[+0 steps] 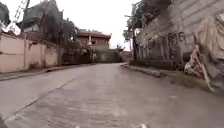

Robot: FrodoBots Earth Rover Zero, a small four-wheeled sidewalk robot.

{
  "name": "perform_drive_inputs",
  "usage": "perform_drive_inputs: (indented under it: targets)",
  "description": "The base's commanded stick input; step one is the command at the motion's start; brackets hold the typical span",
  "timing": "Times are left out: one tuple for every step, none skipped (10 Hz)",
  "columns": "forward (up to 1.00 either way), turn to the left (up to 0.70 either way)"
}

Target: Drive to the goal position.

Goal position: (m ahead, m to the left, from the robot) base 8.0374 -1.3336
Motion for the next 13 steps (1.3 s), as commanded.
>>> perform_drive_inputs:
  targets:
    - [1.00,0.00]
    - [1.00,0.00]
    - [1.00,0.00]
    - [1.00,0.00]
    - [1.00,0.00]
    - [1.00,0.00]
    - [1.00,0.00]
    - [1.00,0.00]
    - [1.00,0.00]
    - [1.00,0.00]
    - [1.00,0.00]
    - [1.00,0.00]
    - [1.00,0.00]
